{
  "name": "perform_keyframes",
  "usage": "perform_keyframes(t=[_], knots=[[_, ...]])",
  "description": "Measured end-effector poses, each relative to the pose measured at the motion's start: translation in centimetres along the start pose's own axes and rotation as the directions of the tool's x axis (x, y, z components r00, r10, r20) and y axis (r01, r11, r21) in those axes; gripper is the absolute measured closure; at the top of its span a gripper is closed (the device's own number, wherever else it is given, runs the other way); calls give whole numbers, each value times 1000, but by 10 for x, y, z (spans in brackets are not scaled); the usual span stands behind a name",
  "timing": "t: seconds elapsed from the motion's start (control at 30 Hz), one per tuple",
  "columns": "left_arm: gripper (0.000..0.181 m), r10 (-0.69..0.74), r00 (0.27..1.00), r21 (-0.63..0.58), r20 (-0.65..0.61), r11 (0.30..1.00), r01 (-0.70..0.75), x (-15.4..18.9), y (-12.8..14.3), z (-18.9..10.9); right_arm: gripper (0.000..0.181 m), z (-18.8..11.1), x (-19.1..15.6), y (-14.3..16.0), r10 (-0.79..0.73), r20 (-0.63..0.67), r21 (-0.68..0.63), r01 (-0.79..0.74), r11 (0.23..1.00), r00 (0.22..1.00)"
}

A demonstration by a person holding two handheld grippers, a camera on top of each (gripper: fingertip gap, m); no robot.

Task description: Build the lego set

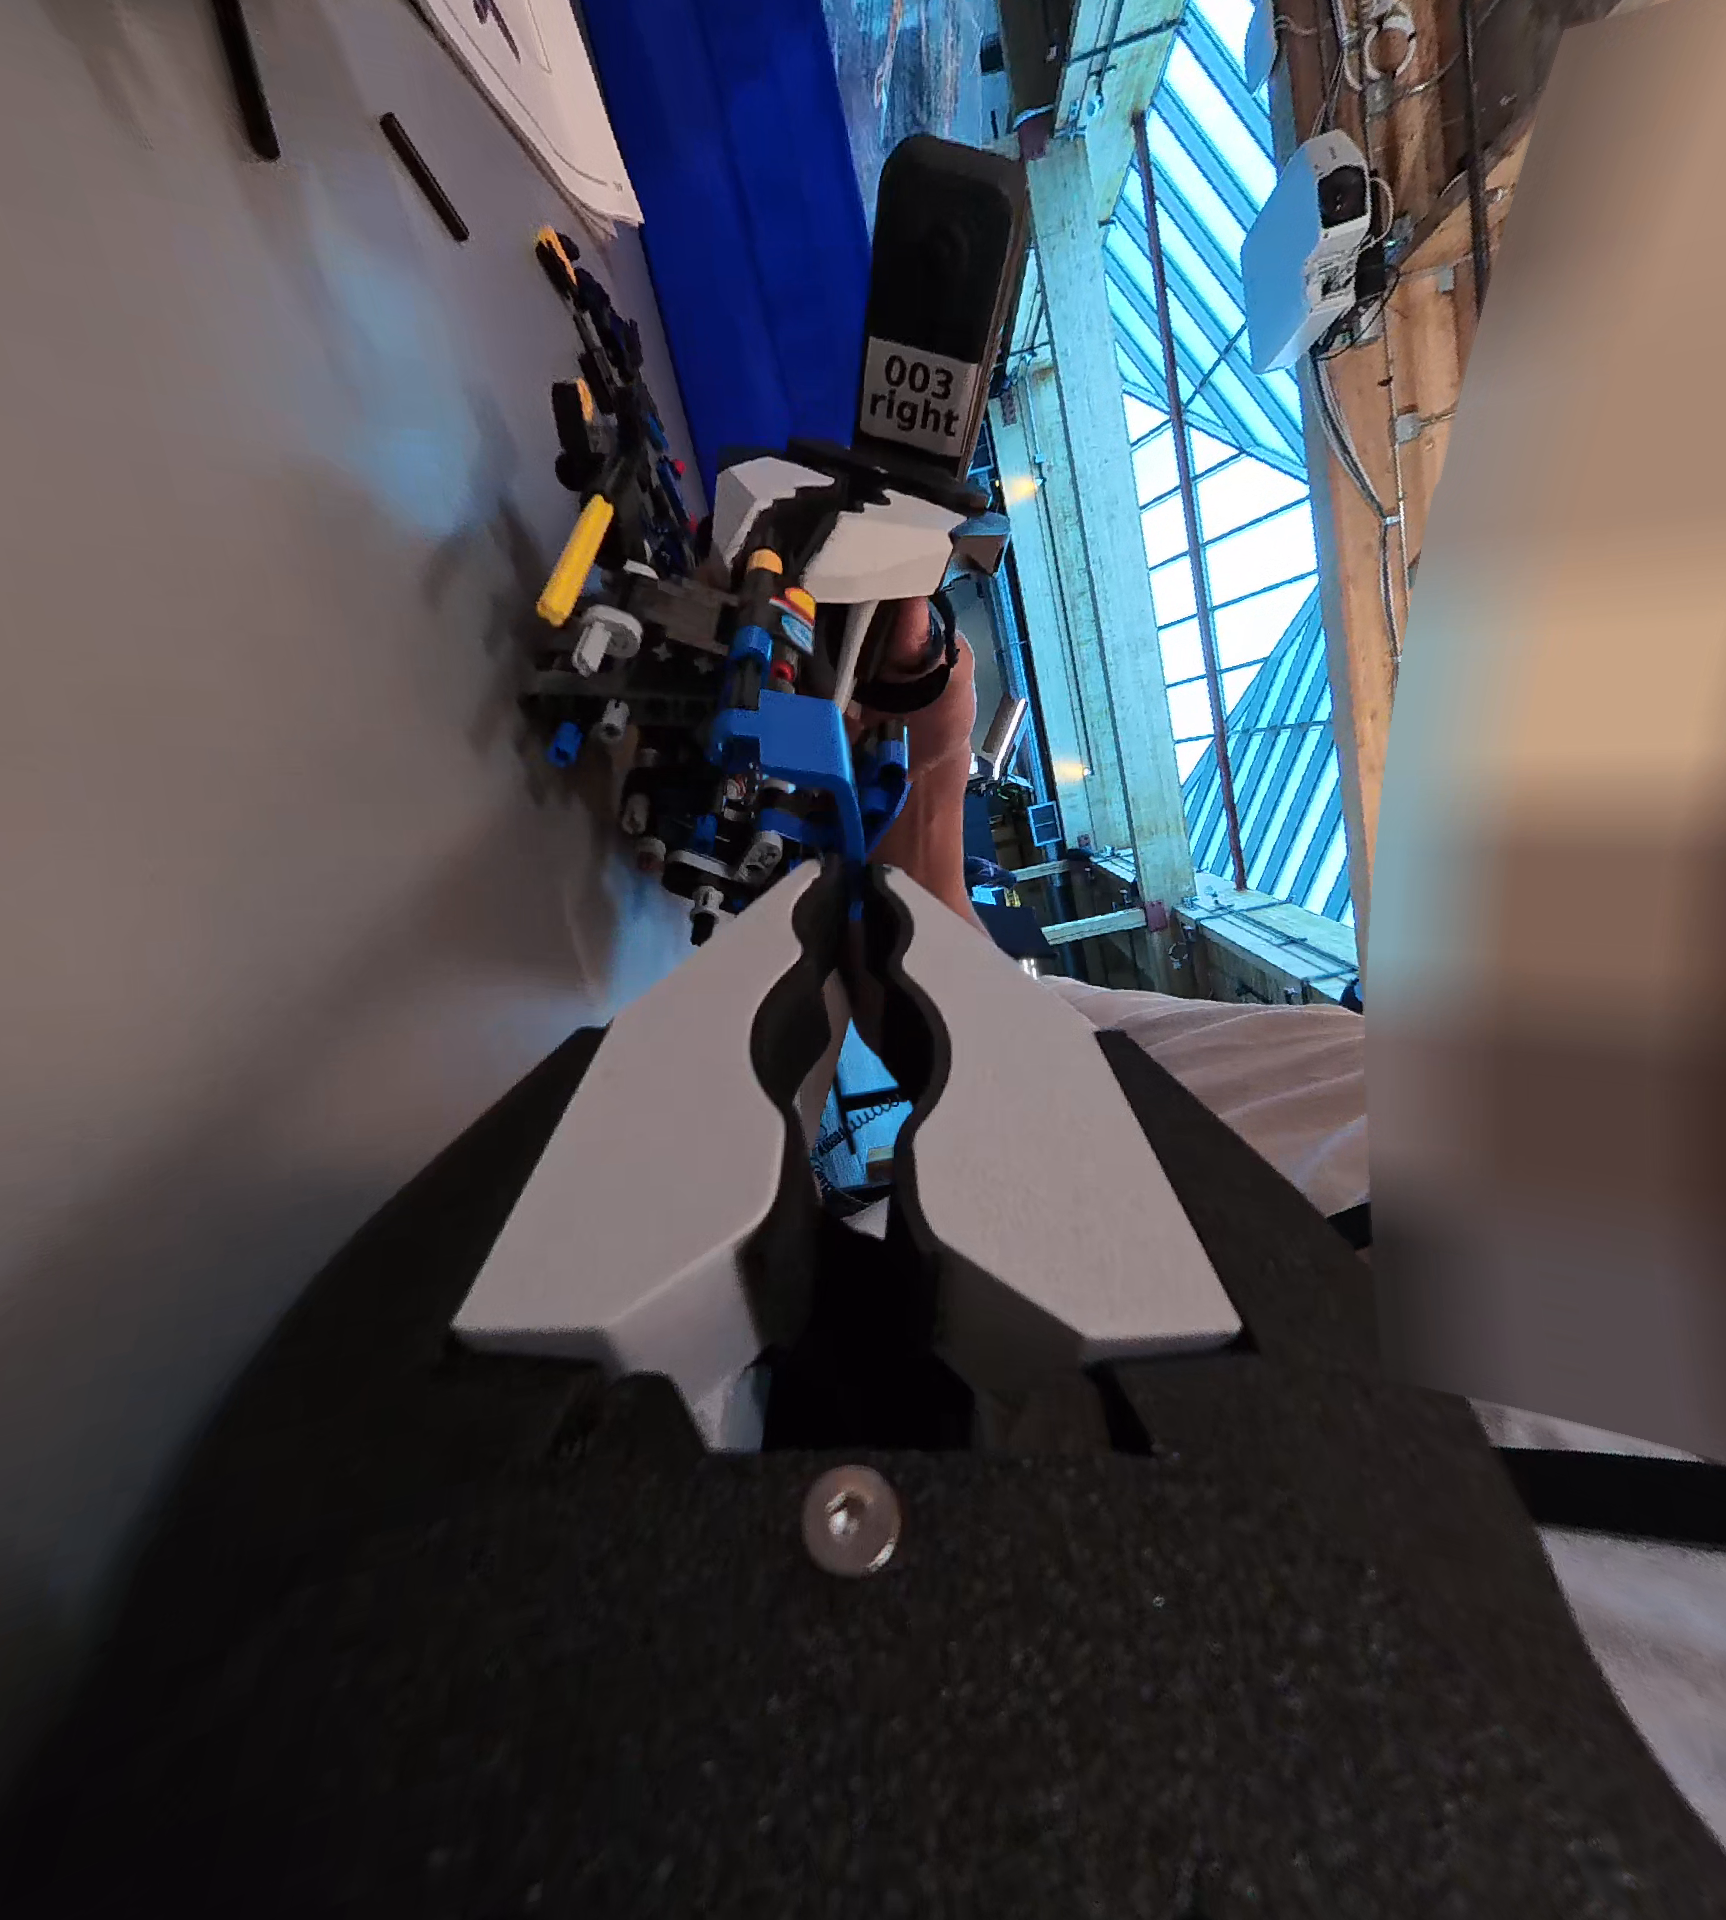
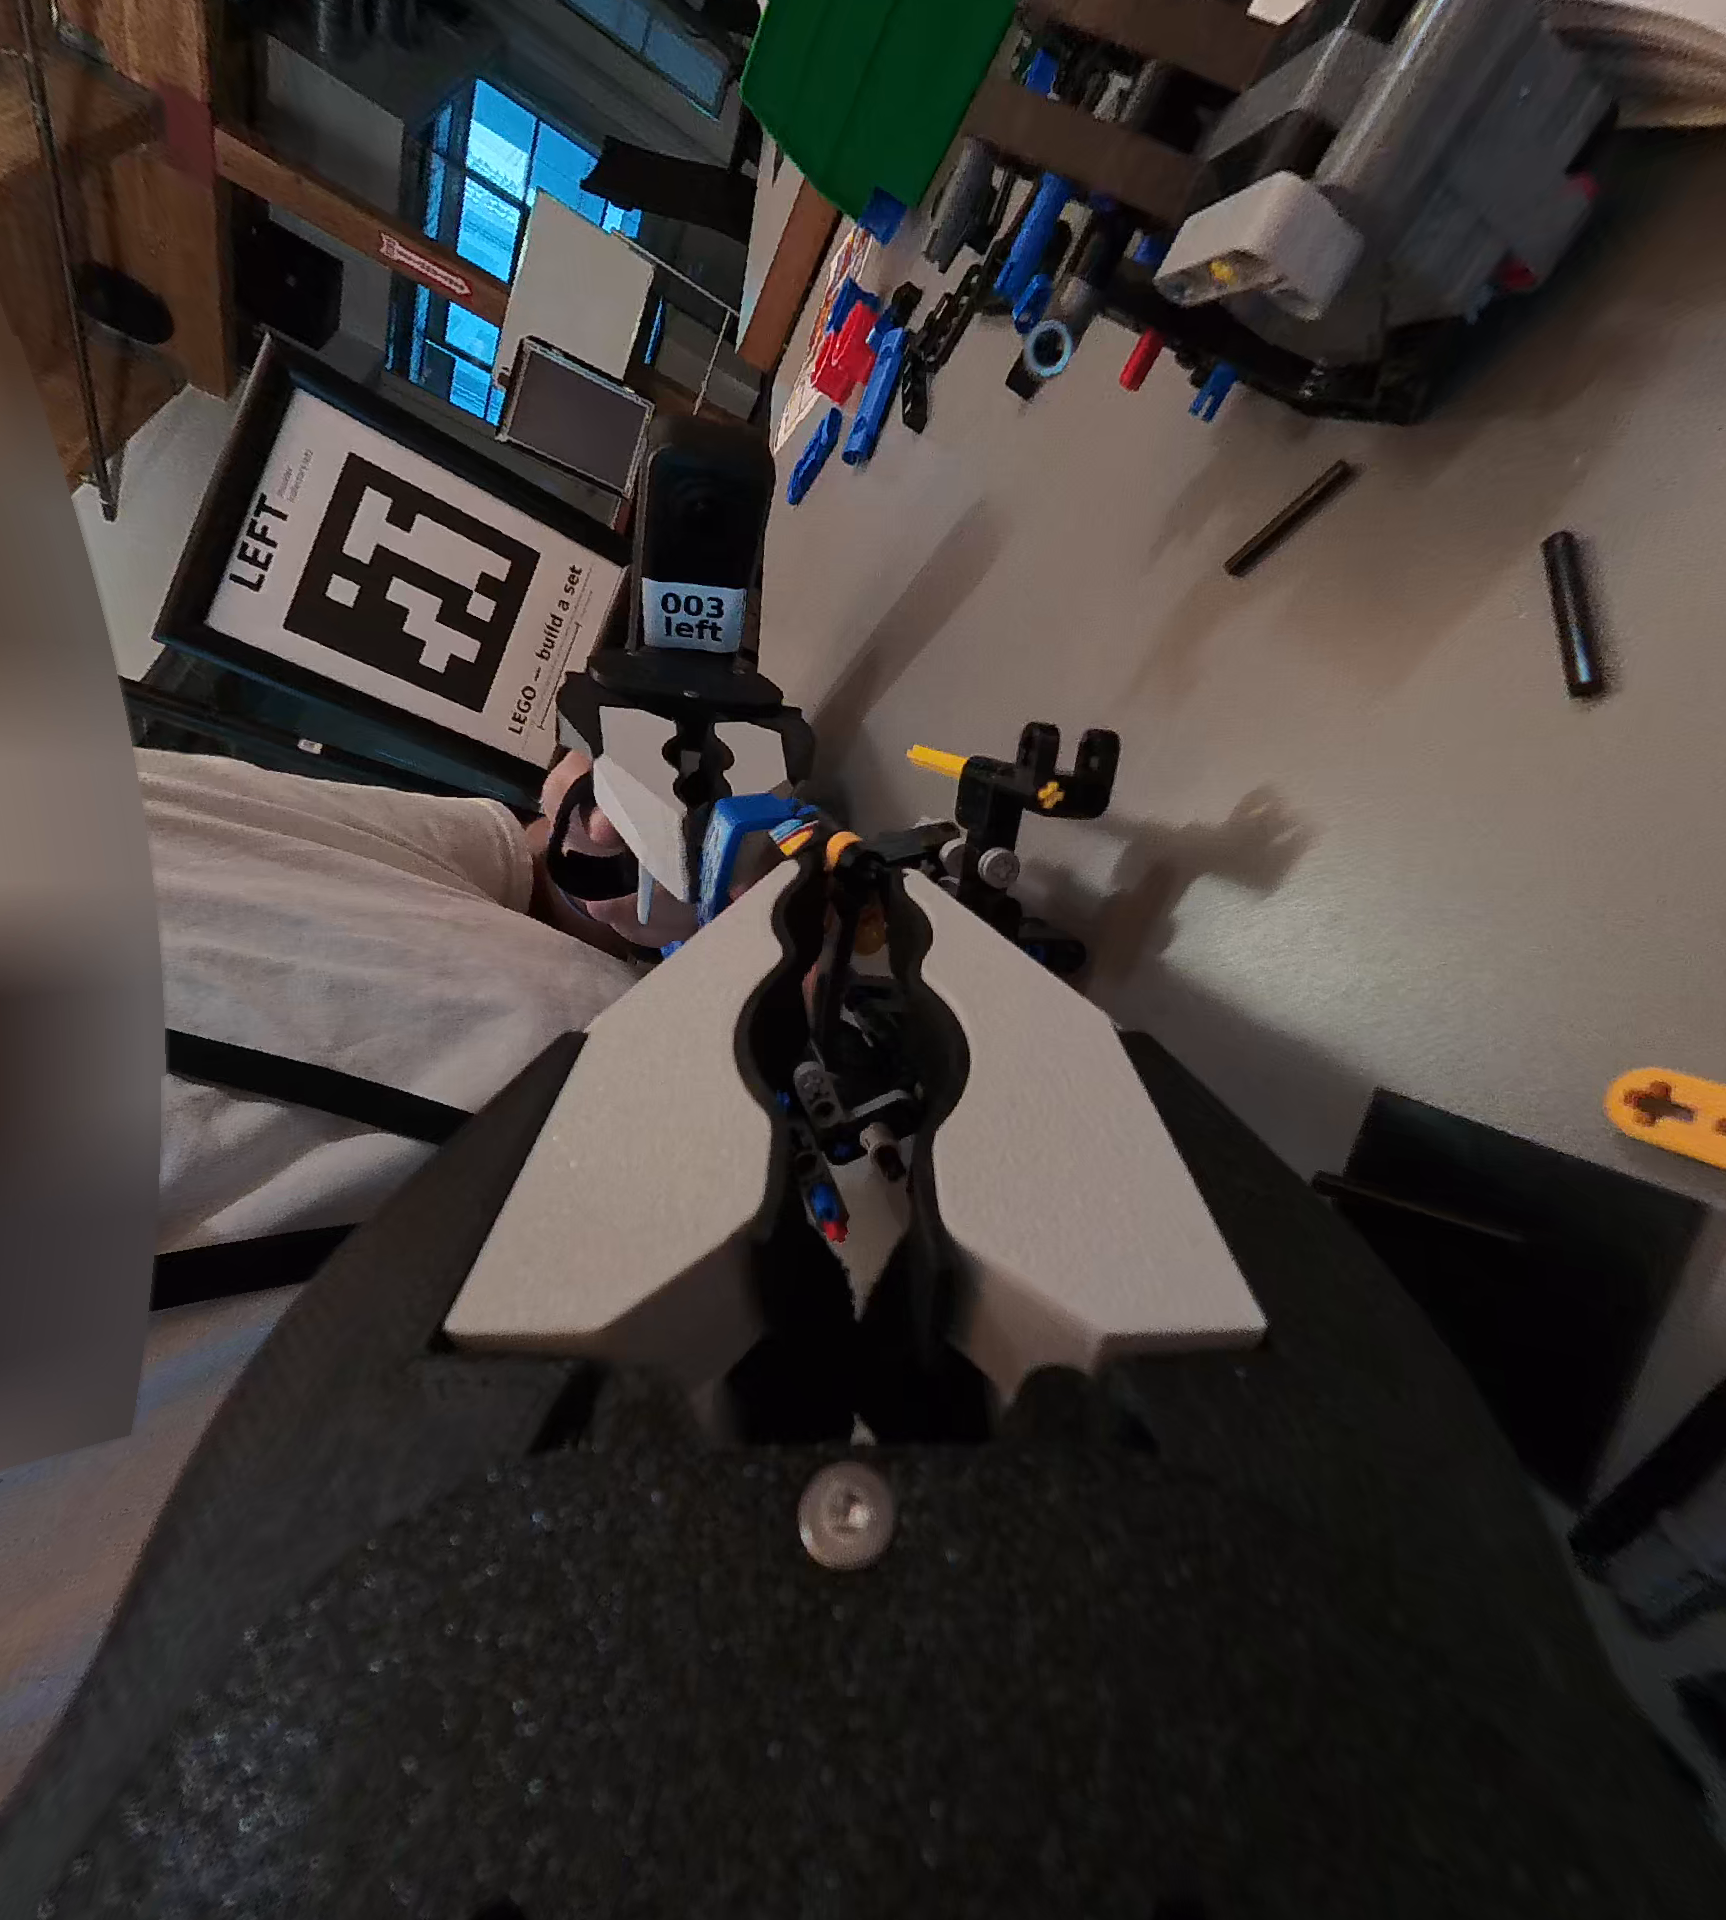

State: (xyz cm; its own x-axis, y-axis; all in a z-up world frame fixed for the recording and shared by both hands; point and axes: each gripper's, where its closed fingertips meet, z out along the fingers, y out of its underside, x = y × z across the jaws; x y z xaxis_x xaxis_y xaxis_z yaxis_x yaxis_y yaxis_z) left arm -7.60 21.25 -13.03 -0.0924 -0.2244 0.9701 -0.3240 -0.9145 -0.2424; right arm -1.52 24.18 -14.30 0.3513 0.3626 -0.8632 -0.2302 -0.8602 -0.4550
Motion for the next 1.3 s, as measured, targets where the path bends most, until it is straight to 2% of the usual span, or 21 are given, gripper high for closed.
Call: perform_keyframes(t=[0.3, 0.57, 1.0, 1.13, 1.3], knots=[[181, 82, 996, -84, 20, 993, -80, -2, -1, 0, 171, -1, 1, -1, 17, 10, -2, -17, 1000, 1000], [181, 63, 998, -136, -6, 989, -64, -1, 1, 3, 171, 0, 1, -1, 21, 6, -1, -21, 1000, 1000], [178, 82, 995, -245, 49, 967, -67, -9, 0, 4, 171, 0, 2, 1, 26, 3, -7, -26, 1000, 1000], [163, 139, 985, -243, 101, 964, -111, -16, -3, 1, 171, 0, 2, 1, 24, 0, -6, -24, 1000, 1000], [157, 308, 933, -281, 187, 927, -250, -25, 1, -4, 171, 0, 3, 0, 26, -5, -4, -26, 1000, 1000]])
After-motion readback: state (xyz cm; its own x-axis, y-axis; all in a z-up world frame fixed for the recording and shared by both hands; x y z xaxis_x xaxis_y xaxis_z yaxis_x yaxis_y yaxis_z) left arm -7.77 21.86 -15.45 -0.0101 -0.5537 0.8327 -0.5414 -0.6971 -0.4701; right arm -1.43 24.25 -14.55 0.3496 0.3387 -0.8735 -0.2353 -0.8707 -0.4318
